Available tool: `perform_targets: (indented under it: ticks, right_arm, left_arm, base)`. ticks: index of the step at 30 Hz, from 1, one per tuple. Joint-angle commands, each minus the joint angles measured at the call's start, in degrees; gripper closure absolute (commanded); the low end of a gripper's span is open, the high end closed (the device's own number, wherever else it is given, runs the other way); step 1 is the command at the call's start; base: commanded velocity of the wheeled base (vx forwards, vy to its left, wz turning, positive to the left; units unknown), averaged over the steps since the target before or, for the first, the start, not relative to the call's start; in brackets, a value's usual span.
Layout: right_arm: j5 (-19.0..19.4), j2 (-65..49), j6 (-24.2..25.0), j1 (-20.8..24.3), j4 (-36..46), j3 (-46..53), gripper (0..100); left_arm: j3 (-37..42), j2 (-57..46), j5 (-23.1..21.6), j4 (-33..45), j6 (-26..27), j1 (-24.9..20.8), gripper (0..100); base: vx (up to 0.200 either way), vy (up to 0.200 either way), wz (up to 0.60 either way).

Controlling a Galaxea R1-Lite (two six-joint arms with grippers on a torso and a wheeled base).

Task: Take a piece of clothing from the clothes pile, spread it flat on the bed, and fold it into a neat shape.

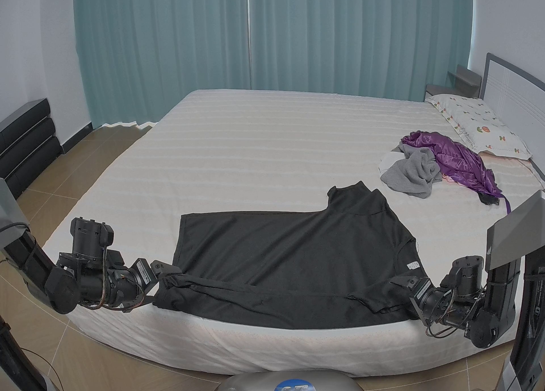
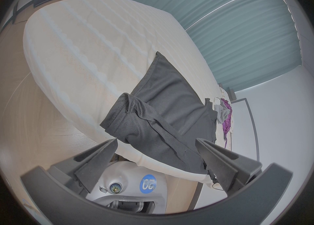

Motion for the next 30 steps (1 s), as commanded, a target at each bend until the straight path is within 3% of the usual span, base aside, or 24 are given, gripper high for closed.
perform_targets:
  ticks: [1, 14, 15, 30]
  right_arm:
    - [0.02, 0.69, 0.11, 0.09, -0.73, 0.05, 0]
    - [-0.15, 1.13, 0.19, -0.09, -0.73, -1.18, 0]
    - [-0.15, 1.22, 0.19, -0.09, -0.73, -1.35, 100]
    - [-0.24, -1.50, 0.37, 0.00, -0.73, 0.84, 100]
  left_arm:
    - [-0.02, 0.10, 0.02, -0.03, -0.01, 0.04, 0]
    - [0.07, 0.10, 0.02, -0.03, 0.08, 0.04, 0]
    - [0.07, 0.10, -0.07, -0.03, 0.08, 0.04, 0]
    - [0.24, 0.10, 0.02, -0.03, 0.26, 0.04, 0]
  base:
    - [0.000, 0.000, 0.00]
    - [0.000, 0.000, 0.00]
    - [0.000, 0.000, 0.00]
    - [0.000, 0.000, 0.00]
